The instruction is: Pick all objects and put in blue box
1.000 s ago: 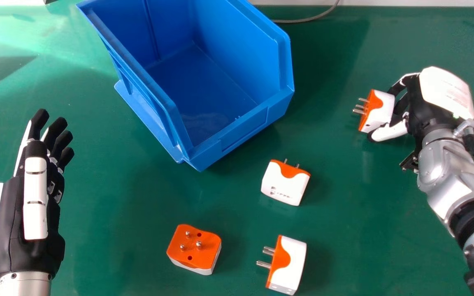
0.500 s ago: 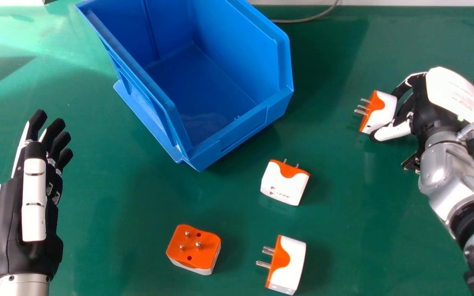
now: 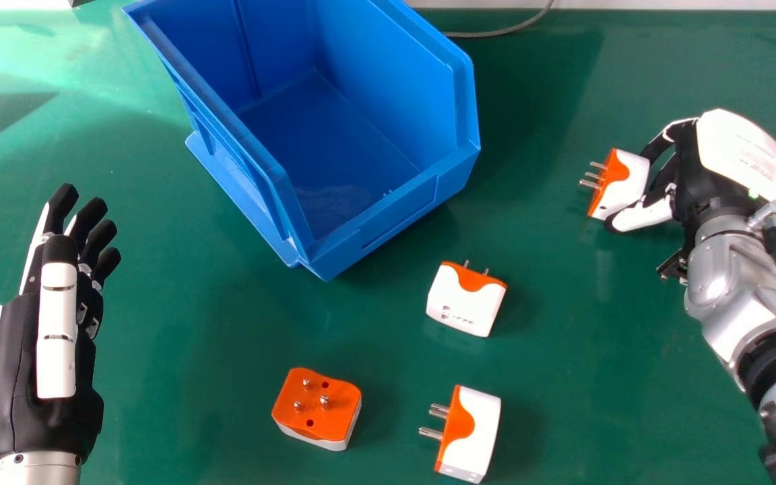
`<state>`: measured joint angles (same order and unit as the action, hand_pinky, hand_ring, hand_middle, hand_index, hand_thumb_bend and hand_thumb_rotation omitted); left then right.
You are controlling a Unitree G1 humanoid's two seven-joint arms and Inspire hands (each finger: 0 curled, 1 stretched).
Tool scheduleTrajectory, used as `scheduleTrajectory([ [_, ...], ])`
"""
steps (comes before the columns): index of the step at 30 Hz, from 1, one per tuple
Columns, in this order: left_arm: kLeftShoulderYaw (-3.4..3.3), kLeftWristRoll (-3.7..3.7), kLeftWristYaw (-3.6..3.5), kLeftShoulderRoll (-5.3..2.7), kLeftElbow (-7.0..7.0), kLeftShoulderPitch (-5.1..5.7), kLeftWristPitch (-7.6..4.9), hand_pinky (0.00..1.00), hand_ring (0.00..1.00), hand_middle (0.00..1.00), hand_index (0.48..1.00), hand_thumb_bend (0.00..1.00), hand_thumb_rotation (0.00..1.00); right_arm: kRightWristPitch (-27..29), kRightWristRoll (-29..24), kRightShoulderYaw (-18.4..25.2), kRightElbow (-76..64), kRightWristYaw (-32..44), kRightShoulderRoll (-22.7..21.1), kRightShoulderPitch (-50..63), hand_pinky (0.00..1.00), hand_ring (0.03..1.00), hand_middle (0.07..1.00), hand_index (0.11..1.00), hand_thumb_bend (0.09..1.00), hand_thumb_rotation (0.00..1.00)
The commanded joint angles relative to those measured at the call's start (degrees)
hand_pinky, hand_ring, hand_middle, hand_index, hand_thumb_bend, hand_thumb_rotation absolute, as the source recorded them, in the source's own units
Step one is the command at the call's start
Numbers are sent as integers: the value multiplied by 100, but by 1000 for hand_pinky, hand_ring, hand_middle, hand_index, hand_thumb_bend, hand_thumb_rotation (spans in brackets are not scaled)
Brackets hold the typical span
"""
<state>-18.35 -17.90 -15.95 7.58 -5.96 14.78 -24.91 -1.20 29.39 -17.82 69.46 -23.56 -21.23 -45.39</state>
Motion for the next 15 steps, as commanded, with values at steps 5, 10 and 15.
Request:
scheduleTrajectory([
  [5,0,84,71,8,226,92,-17,937,926,929,945,521,920,18,54,-6,-77,-105,-85,-88,340,425,453,510,520,0],
  [10,13,74,96,-6,271,123,6,935,926,929,946,518,918,18,55,13,-145,-68,-121,-78,378,466,472,499,520,0],
  [15,30,38,73,-12,293,133,35,933,924,927,944,511,914,37,22,69,-298,-43,-176,-16,389,478,478,496,520,0],
])
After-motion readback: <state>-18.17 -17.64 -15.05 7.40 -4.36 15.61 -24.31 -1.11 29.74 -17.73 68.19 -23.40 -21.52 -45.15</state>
